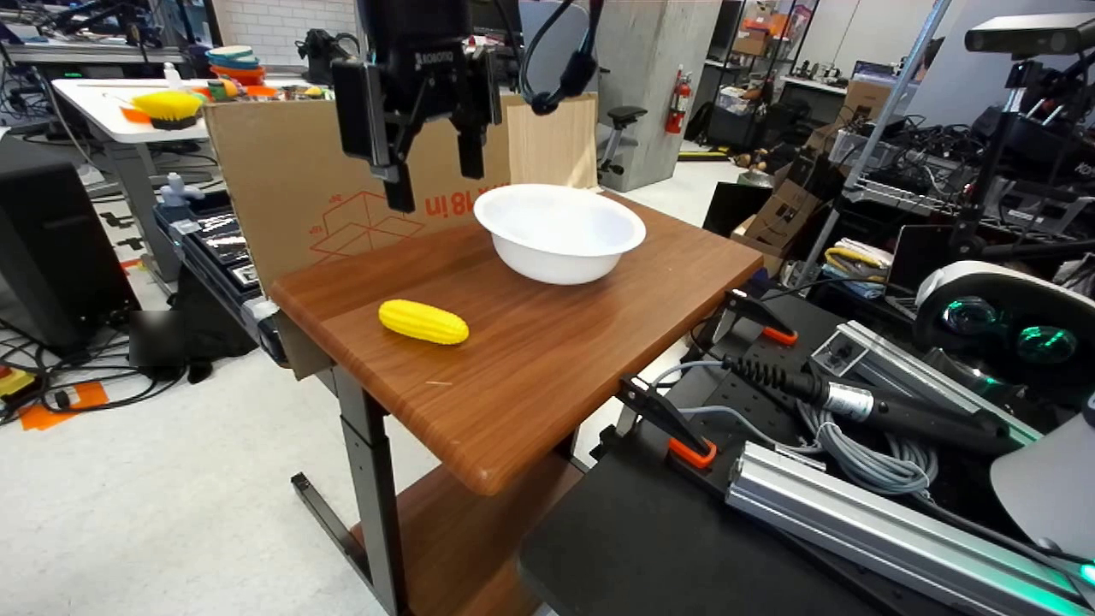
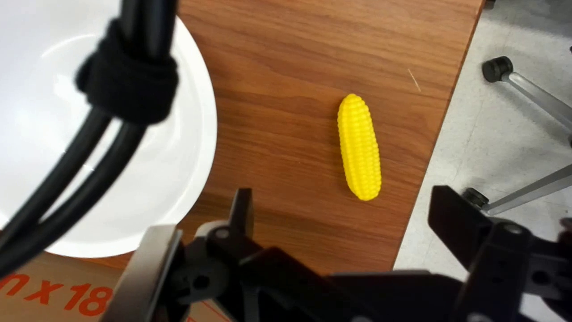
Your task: Pick up the yellow object and place it in the basin
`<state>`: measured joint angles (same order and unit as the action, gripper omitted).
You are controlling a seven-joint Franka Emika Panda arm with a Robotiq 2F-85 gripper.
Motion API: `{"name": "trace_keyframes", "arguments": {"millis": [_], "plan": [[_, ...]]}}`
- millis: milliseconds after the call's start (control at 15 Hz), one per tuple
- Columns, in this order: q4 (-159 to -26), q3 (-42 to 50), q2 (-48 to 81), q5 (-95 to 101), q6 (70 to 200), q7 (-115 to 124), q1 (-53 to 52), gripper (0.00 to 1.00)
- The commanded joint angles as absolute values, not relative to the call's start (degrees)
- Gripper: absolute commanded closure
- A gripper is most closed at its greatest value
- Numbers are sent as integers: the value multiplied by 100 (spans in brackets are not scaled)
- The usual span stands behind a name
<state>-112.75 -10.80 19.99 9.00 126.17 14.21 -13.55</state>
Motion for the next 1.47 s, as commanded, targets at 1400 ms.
{"name": "trace_keyframes", "arguments": {"millis": [1400], "plan": [[-10220,-102,3638,1220,13017,3218,-2356,0]]}}
